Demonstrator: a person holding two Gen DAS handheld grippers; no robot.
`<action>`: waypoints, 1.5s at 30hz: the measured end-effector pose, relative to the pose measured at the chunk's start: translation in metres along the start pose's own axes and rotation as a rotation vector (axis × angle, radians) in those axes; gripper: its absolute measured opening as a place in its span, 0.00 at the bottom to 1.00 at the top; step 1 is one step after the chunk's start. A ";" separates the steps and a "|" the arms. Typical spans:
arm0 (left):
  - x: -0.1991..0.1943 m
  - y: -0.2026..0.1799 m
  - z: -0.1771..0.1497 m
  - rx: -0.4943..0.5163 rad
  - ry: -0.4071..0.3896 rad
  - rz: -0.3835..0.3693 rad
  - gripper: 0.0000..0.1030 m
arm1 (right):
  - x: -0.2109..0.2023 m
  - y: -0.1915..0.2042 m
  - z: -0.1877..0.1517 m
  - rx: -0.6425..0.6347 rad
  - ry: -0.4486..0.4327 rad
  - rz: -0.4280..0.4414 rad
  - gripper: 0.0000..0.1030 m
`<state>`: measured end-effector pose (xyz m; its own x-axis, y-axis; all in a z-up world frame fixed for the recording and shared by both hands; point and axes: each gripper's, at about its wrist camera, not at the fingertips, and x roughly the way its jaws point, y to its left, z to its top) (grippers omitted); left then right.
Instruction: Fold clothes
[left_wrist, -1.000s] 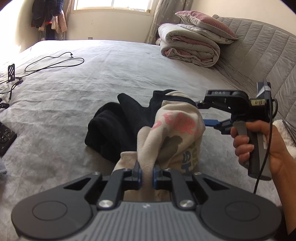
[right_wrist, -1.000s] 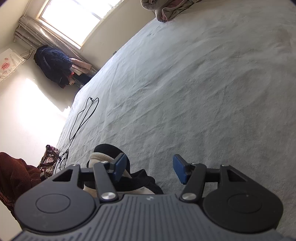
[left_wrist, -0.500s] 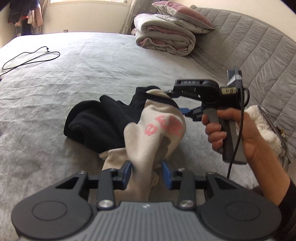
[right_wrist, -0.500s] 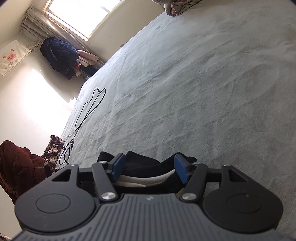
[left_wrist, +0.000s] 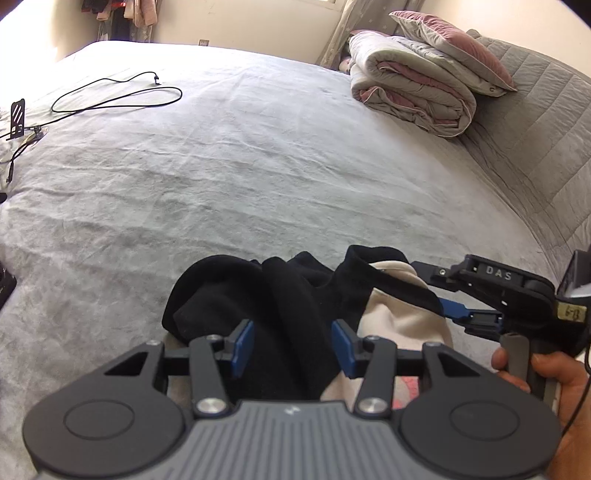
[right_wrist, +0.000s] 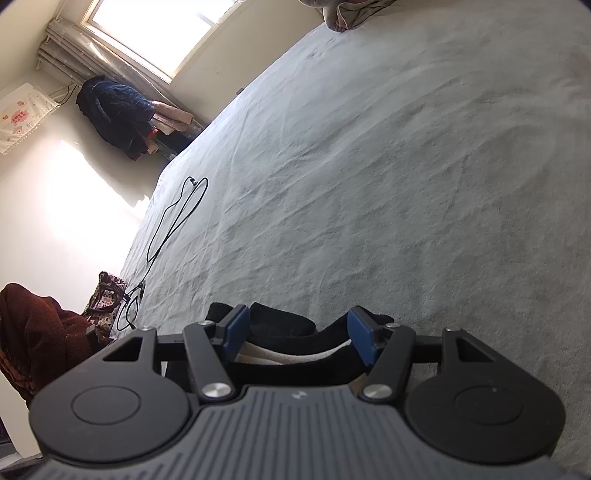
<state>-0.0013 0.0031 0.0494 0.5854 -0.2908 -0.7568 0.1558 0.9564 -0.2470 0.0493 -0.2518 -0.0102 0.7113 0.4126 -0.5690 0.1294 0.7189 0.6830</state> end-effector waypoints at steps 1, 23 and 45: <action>0.006 -0.001 0.002 -0.002 0.007 0.009 0.46 | 0.000 0.000 0.000 0.001 0.000 0.000 0.61; 0.006 0.005 0.077 0.045 -0.268 0.225 0.04 | 0.003 -0.010 0.011 0.034 -0.033 -0.021 0.63; 0.003 0.137 0.035 -0.310 -0.329 0.213 0.04 | 0.016 -0.040 0.000 0.177 -0.008 0.033 0.66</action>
<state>0.0495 0.1344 0.0346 0.8061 -0.0188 -0.5915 -0.2087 0.9262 -0.3140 0.0555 -0.2739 -0.0462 0.7224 0.4299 -0.5416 0.2248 0.5947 0.7719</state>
